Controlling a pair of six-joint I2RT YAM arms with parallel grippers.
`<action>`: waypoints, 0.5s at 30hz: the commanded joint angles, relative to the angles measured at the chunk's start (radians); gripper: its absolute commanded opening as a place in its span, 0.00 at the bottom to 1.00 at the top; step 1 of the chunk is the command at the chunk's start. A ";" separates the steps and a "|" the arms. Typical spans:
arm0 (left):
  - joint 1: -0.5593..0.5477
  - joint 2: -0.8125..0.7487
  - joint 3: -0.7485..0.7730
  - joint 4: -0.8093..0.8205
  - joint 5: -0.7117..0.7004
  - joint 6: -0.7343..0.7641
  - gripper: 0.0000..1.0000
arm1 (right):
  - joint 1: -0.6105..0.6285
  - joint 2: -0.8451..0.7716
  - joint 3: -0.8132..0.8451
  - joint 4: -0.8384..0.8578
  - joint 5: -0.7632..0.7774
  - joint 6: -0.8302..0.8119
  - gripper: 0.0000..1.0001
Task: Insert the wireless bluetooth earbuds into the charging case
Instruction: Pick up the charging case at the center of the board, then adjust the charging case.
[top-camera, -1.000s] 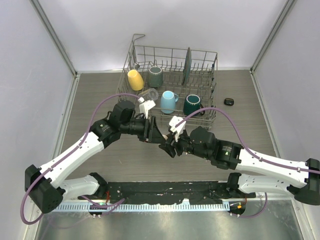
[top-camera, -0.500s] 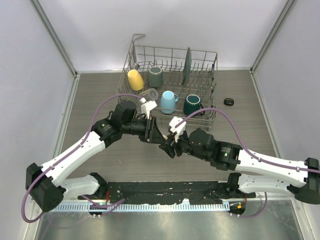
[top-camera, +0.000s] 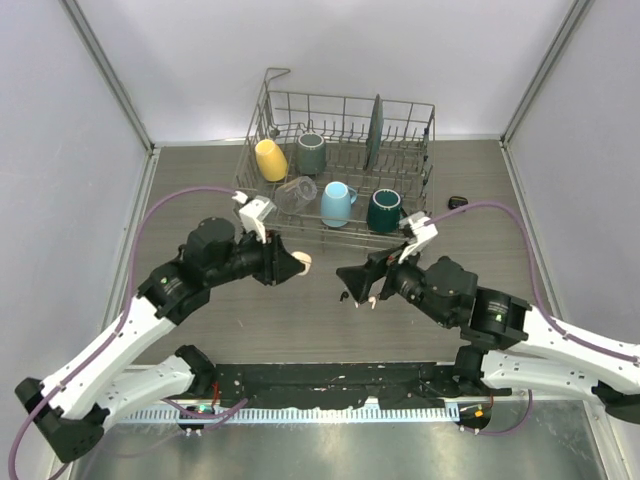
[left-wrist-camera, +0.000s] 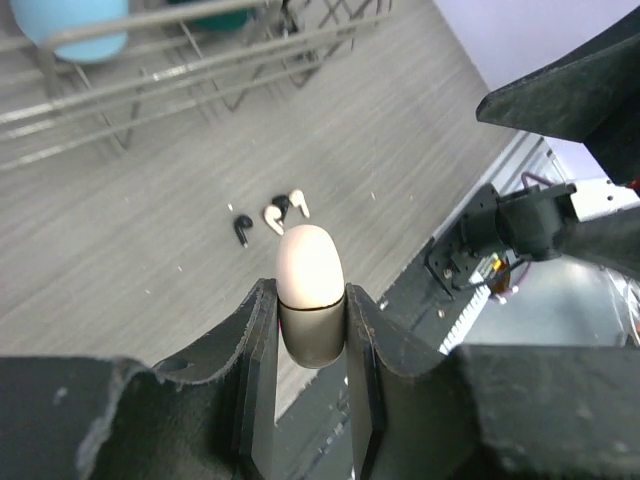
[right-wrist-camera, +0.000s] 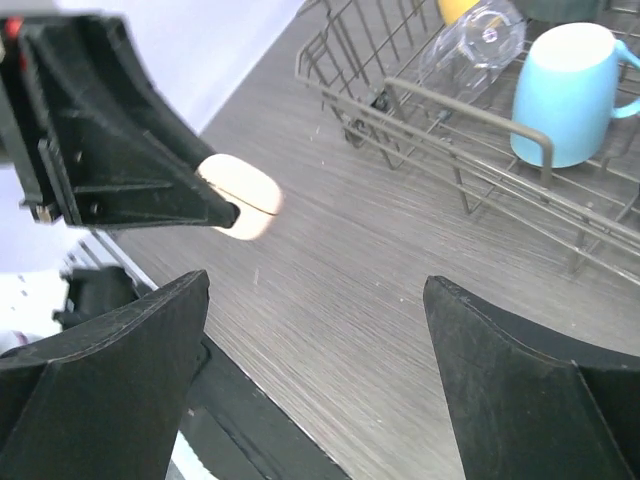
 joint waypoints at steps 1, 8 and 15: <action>-0.003 -0.106 -0.083 0.183 -0.072 0.060 0.00 | -0.020 -0.032 0.037 -0.055 0.103 0.220 0.94; -0.003 -0.218 -0.229 0.464 0.005 0.094 0.00 | -0.061 0.012 0.091 -0.087 -0.036 0.422 0.94; -0.003 -0.239 -0.256 0.540 0.071 0.178 0.01 | -0.173 0.115 0.073 0.037 -0.329 0.591 0.93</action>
